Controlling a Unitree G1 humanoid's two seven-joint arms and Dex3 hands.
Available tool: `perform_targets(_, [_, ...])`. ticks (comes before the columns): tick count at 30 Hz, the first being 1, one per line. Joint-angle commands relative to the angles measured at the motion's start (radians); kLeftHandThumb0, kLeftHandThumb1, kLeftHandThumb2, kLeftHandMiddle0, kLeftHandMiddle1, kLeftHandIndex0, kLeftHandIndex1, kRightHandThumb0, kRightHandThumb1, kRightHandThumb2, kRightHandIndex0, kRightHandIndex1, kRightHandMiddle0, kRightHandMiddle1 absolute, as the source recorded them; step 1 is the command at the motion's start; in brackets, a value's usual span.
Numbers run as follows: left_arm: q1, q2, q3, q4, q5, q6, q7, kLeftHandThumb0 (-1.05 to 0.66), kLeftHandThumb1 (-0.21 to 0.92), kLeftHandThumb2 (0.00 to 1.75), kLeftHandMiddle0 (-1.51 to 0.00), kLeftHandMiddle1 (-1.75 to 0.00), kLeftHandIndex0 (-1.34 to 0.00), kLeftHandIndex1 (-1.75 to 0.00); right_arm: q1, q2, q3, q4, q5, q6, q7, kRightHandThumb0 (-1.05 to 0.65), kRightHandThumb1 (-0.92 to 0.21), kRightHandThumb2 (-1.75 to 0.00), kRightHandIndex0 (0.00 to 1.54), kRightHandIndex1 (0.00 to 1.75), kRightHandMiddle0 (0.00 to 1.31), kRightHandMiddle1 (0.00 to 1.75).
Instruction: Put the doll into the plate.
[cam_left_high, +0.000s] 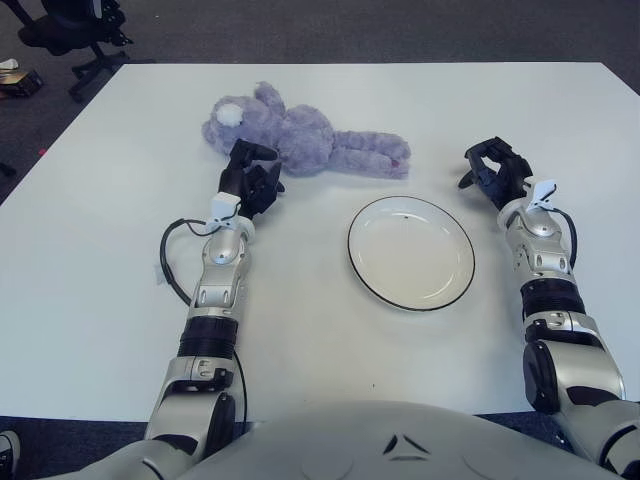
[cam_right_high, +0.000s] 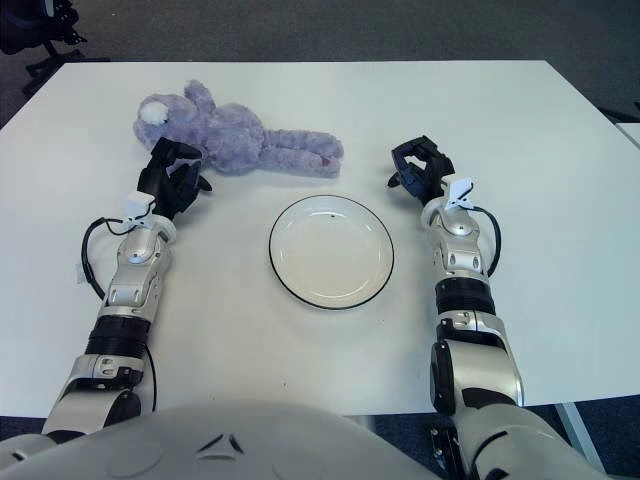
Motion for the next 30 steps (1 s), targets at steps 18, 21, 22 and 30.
perform_targets(18, [0.056,-0.012,-0.001,0.046,0.002,-0.019,0.004,-0.35,0.92,0.41,-0.76,-1.65,-0.31,-1.64,0.040,0.002,0.015,0.042,-0.025,0.046,0.012,-0.36,-0.92,-0.33,0.61,1.64,0.41,1.54])
perform_targets(21, [0.056,-0.012,-0.001,0.047,0.002,-0.021,0.004,-0.35,0.92,0.41,-0.75,-1.65,-0.32,-1.64,0.040,0.001,0.016,0.042,-0.026,0.046,0.012,-0.36,-0.92,-0.33,0.61,1.64,0.40,1.54])
perform_targets(22, [0.055,-0.012,-0.001,0.048,0.002,-0.022,0.004,-0.35,0.92,0.41,-0.75,-1.65,-0.32,-1.64,0.040,0.001,0.016,0.042,-0.026,0.046,0.012,-0.36,-0.92,-0.33,0.61,1.64,0.40,1.54])
perform_targets(30, [0.046,-0.003,0.028,0.055,-0.011,-0.094,0.013,-0.35,0.92,0.41,-0.75,-1.65,-0.32,-1.63,0.040,0.003,0.022,0.036,-0.031,0.050,0.008,-0.36,-0.92,-0.33,0.61,1.65,0.40,1.55])
